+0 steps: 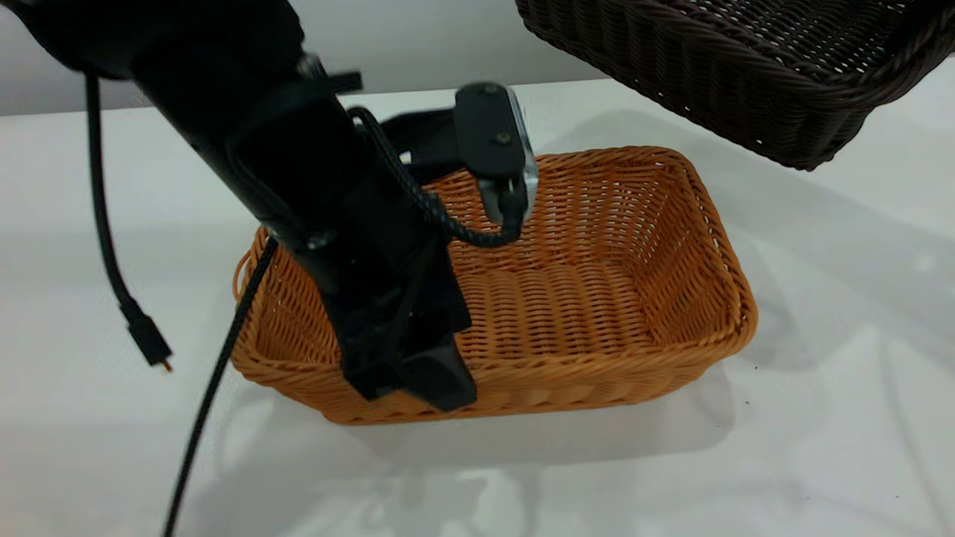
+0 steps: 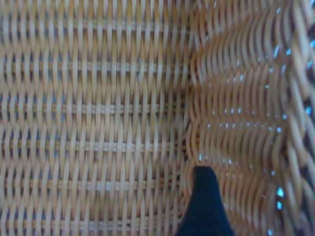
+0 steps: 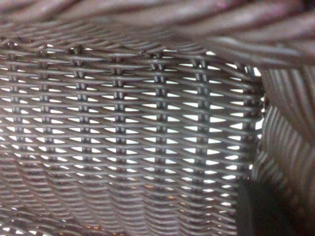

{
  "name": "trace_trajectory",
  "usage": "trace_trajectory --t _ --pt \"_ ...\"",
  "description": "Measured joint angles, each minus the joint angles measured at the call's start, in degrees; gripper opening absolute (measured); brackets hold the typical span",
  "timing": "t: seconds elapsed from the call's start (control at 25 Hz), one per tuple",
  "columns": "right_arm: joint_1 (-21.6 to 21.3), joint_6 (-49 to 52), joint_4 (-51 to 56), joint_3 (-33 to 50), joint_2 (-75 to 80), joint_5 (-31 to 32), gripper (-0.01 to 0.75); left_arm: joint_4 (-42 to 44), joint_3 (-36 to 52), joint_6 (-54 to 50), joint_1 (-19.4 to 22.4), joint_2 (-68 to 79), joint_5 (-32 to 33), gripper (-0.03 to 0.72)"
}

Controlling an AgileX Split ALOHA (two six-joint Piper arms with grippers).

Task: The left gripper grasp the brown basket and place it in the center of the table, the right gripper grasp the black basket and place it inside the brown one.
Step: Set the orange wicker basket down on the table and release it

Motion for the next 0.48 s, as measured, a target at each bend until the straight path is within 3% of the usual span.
trace_trajectory --t 0.48 --pt "0.0 0.0 0.0 0.0 0.0 0.94 0.12 4.0 0.0 -7.16 -0.07 -9.62 5.34 0.472"
